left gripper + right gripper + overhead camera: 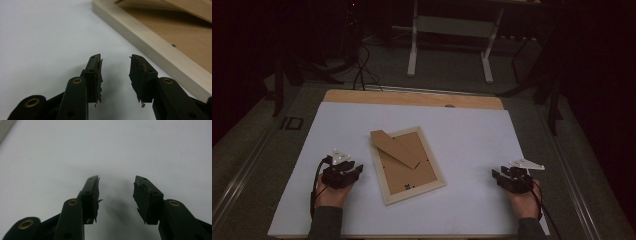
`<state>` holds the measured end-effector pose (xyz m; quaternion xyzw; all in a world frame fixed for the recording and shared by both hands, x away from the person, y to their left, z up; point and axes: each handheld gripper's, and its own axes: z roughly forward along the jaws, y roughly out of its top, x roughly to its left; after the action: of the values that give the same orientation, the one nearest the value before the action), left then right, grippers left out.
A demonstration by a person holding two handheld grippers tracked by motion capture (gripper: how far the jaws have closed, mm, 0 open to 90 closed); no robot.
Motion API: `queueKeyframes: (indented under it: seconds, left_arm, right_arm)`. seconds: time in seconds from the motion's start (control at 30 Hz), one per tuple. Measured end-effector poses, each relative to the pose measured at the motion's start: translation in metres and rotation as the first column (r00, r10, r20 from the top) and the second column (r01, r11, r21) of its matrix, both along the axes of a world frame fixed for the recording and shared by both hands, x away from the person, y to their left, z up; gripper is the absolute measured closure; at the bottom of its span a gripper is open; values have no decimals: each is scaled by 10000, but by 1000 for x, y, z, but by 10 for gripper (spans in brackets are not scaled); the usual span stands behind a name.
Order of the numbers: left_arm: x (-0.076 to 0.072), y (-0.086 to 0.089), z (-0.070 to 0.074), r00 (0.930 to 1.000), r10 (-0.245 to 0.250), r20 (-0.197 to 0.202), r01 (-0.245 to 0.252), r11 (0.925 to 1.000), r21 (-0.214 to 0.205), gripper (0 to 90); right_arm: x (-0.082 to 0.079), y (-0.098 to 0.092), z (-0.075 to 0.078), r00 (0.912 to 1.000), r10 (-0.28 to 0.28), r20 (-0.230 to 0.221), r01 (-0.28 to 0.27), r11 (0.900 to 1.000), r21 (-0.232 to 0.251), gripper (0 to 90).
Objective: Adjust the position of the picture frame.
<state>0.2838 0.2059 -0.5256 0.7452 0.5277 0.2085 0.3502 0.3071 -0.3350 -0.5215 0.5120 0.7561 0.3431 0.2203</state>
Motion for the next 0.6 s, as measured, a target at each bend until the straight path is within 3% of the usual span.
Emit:
queueKeyframes:
  seconds: [0.23,0.37,0.6]
  left_arm:
    - [-4,-10,3,9988,-483,66,483,9988,36,634]
    - [-5,-14,4,9978,-649,131,648,9979,78,628]
    - [-5,-14,5,9966,-818,20,818,9963,-269,619]
  right_arm:
    - [-2,8,3,9990,403,200,-402,9992,-41,535]
    - [-2,10,4,9978,639,196,-643,9977,230,526]
    - [-4,17,6,9964,811,233,-817,9964,244,546]
